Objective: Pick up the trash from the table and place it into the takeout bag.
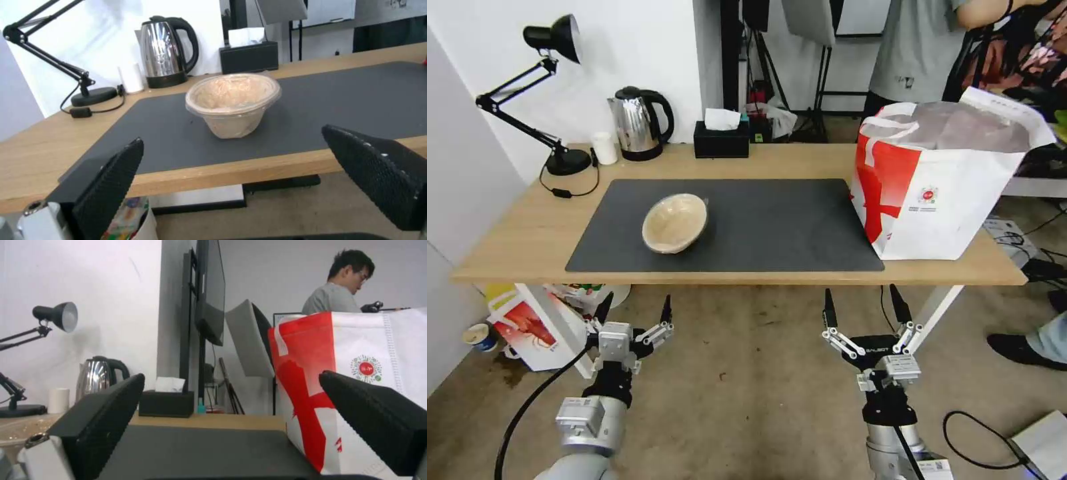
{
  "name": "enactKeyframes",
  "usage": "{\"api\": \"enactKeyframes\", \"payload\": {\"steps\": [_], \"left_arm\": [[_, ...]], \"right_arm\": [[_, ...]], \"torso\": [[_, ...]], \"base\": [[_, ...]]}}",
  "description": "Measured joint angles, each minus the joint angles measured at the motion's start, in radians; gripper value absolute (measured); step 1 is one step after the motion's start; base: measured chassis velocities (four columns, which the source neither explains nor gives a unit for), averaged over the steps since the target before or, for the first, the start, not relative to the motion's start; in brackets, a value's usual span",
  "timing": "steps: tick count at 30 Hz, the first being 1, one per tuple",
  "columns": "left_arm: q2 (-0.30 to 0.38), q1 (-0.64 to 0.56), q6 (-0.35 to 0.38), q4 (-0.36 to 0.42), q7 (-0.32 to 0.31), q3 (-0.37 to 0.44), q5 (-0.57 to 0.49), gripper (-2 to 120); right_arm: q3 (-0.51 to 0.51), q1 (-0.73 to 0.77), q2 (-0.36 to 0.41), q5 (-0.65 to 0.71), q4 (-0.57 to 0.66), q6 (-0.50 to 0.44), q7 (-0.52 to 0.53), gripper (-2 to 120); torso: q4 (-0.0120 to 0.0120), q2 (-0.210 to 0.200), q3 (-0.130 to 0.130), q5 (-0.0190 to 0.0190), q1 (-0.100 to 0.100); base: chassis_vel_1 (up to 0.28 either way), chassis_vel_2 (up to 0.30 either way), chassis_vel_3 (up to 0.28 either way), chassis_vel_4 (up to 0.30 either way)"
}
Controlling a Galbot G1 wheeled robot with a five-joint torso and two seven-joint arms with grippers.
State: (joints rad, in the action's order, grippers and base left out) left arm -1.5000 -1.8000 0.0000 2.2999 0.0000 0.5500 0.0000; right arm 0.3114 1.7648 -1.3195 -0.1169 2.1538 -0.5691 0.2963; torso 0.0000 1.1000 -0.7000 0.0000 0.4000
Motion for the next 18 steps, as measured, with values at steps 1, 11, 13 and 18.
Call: {"api": "enactKeyframes", "payload": {"steps": [1,11,13,18], "left_arm": [[0.0,0.0,0.0,0.0,0.0,0.0,0.0,100],[0.0,0.0,0.0,0.0,0.0,0.0,0.0,100],[0.0,0.0,0.0,0.0,0.0,0.0,0.0,100],[0.0,0.0,0.0,0.0,0.0,0.0,0.0,100]], "right_arm": [[0.0,0.0,0.0,0.0,0.0,0.0,0.0,100],[0.0,-0.001,0.0,-0.001,-0.004,0.002,-0.003,100],[0.0,0.0,0.0,-0.002,-0.004,0.007,-0.002,100],[0.0,0.0,0.0,-0.003,-0.003,0.01,-0.002,100]], "torso": [[0.0,0.0,0.0,0.0,0.0],[0.0,0.0,0.0,0.0,0.0],[0.0,0.0,0.0,0.0,0.0],[0.0,0.0,0.0,0.0,0.0]], "base": [[0.0,0.0,0.0,0.0],[0.0,0.0,0.0,0.0],[0.0,0.0,0.0,0.0],[0.0,0.0,0.0,0.0]]}}
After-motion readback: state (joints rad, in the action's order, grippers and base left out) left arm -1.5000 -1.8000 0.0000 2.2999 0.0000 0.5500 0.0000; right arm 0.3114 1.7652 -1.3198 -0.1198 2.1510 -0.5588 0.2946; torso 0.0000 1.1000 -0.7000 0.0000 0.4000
